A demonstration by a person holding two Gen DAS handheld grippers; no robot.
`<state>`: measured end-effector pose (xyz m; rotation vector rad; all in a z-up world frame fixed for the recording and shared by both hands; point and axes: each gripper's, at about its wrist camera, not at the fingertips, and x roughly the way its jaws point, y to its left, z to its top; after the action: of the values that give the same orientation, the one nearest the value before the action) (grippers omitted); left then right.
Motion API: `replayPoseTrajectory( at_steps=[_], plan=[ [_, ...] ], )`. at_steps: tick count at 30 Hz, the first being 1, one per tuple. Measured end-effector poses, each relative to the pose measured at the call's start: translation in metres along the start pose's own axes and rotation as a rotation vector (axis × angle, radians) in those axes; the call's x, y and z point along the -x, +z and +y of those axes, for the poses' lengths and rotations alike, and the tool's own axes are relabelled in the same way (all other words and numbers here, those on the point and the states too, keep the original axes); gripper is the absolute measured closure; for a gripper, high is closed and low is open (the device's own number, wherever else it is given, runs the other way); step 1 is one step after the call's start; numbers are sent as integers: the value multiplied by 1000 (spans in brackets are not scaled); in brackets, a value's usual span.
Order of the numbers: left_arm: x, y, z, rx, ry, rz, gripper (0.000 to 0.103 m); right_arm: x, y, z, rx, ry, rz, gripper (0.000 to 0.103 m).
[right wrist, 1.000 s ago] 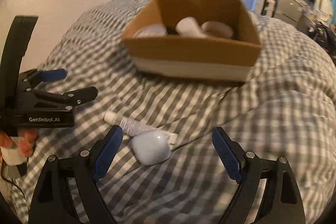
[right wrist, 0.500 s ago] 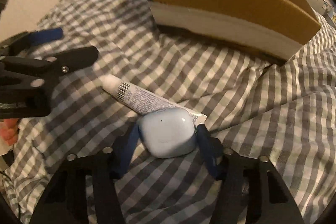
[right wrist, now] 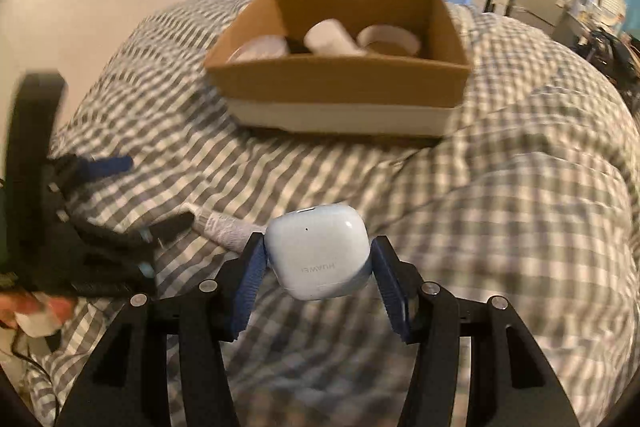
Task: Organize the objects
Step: 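Grasp the white earbud case with the right gripper while the left grasps the toothpaste tube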
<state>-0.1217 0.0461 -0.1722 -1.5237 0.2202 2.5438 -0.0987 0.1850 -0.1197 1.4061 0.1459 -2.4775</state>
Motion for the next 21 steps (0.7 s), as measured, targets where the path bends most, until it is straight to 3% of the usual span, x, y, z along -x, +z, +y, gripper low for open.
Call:
replayPoseTrajectory(
  at_steps=[8,10,13,15,18,21],
  plan=[
    [-28,4,-46,-231,-54,25,1,3,-3,-23,-85,61,-15,49],
    [-37,6,-53,-263,-64,38,8,-1,-3,-22,-92,74,-16,49],
    [-42,6,-62,-309,-85,50,29,-2,-6,-27,-113,95,-17,49],
    [-38,5,-65,-333,-129,41,53,-5,-7,-28,-128,102,-20,49],
    [-32,5,-61,-317,-178,43,73,-6,-9,-26,-124,85,-17,49],
    [-27,8,-49,-250,-231,53,79,-7,-11,-22,-116,70,-20,49]
  ],
)
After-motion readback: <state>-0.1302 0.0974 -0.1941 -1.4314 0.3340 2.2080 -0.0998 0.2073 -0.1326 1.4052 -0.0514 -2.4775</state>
